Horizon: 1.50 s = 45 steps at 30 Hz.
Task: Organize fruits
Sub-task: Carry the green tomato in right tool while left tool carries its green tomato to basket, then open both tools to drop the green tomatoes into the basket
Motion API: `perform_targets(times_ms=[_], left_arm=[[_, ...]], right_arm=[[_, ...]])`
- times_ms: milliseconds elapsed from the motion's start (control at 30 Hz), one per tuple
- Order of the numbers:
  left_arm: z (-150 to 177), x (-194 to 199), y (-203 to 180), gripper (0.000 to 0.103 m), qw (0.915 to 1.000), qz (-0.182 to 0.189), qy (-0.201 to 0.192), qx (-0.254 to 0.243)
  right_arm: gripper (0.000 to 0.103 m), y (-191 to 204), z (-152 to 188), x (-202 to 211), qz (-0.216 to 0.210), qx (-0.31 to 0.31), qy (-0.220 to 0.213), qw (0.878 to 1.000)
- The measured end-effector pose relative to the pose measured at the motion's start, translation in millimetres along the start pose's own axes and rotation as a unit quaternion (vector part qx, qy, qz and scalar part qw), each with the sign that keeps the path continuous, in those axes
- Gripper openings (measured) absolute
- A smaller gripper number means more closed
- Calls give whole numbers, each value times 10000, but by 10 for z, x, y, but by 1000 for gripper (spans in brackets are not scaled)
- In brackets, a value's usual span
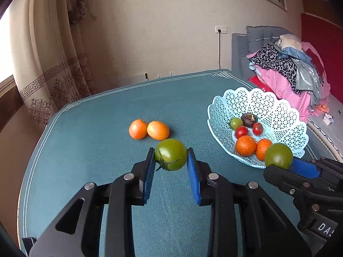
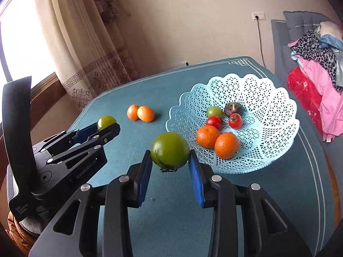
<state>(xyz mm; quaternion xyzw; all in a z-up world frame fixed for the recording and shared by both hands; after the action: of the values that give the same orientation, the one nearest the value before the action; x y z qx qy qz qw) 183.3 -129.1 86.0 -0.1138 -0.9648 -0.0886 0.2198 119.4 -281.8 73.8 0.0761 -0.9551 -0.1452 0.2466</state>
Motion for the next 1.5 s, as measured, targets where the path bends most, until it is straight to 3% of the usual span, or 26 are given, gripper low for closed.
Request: perform_targets(times_ms=[500,900,1200,1267,1300,1367,1500], left_arm=[[-152,-64,-431,30,9988,339,-112,-337],[-227,-282,-786,30,9922,1238,71,-115],[-231,-444,-960,31,9871,1587,203,0],[-242,-467,-977,39,9864,1630,224,20],[-250,-474,-977,56,9862,1640,219,51],[-267,-462,-958,71,9867,1613,123,124],[-291,-461,-927,73,9874,1572,100,127]], right_arm=[[35,-525,-169,129,504,-281,-359,9977],[36,-848,-224,91,924,-301,-457,9942],[37,-967,-256,96,1078,-371,-561,9919],[37,-981,-260,102,1094,-390,-578,9915],[37,-993,-262,101,1095,-409,-583,9914],[37,-1005,-262,102,1102,-432,-589,9912],[37,-1014,-251,99,1104,-462,-586,9911]])
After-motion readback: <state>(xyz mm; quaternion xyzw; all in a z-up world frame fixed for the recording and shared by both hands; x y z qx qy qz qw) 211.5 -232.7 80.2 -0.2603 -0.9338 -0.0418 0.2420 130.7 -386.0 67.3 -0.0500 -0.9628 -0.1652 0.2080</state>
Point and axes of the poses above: each gripper's, at about its wrist camera, not at the fingertips, and x roughly against the way its jaws point, y to its left, z to its underside, the point moved 3 cm from there along -x, roughly the way its jaws point, and after that the axes turned 11 degrees about -y, right-handed, at the moved point
